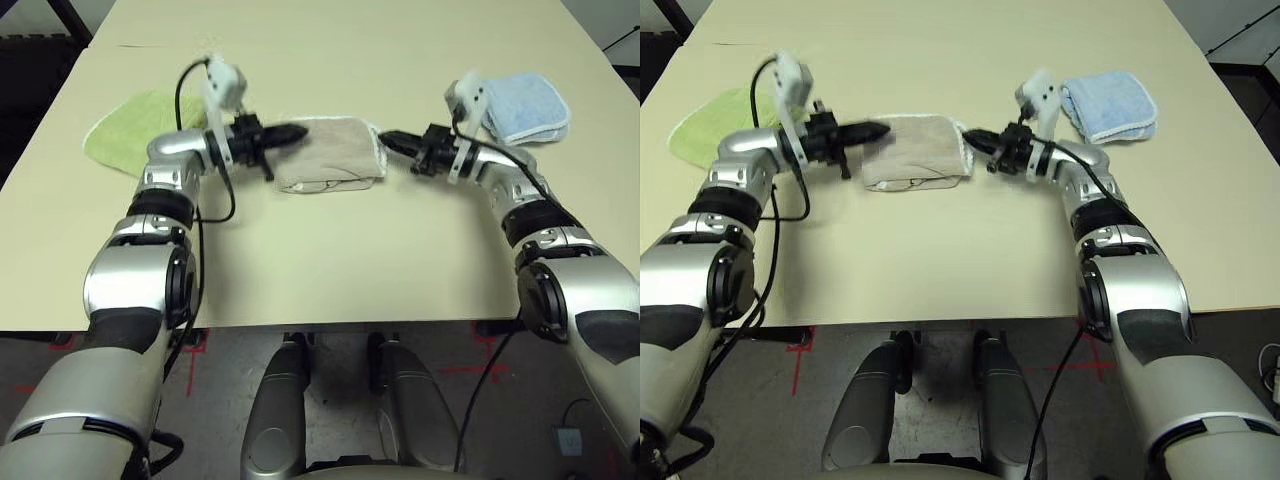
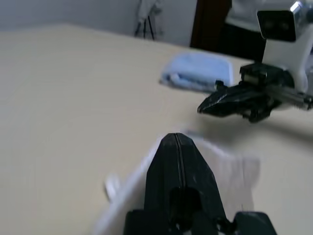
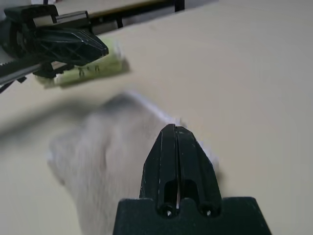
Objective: Fold the towel and set it aside.
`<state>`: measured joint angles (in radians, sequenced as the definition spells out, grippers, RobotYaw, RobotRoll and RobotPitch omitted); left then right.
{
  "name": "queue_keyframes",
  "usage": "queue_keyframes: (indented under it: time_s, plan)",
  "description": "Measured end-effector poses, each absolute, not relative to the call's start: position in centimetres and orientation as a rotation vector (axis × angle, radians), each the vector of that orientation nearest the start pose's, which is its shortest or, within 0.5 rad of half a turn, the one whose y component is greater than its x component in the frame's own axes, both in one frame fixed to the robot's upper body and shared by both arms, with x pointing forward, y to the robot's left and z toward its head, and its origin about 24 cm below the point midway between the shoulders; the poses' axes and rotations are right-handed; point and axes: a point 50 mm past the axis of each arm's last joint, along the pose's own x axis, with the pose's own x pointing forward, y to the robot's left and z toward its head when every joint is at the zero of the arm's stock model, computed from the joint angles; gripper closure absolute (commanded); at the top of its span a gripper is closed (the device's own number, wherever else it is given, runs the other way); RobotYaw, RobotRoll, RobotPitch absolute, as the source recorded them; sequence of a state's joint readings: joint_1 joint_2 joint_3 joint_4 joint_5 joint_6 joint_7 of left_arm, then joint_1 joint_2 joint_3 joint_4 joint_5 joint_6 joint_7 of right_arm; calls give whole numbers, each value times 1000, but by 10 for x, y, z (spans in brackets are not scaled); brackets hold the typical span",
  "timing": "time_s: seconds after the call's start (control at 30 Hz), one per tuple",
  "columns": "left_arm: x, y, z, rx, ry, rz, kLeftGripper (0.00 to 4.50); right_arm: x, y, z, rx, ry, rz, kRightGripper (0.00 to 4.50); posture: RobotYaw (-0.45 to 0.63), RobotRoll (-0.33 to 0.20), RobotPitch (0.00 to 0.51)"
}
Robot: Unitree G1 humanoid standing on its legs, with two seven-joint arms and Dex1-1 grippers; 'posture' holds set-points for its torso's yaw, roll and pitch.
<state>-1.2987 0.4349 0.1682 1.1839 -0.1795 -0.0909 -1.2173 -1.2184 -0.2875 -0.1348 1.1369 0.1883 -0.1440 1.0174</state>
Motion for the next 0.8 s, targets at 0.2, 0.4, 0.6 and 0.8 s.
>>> queue_keyframes:
  time_s: [0.2, 0.4, 0.6, 0.8]
  plan:
    - [404, 168, 242, 164, -159, -969, 4493, 411, -102, 213, -111, -181, 877, 4500, 40, 0, 244]
    - [407, 170, 224, 205, -68, -901, 4493, 412, -90, 197, -200, -105, 834, 4500, 47, 0, 242]
    - [408, 170, 200, 196, 13, -855, 4493, 414, -87, 192, -214, -85, 792, 4500, 32, 0, 242]
    - [411, 169, 190, 208, 57, -770, 4493, 415, -92, 178, -228, -32, 730, 4500, 29, 0, 241]
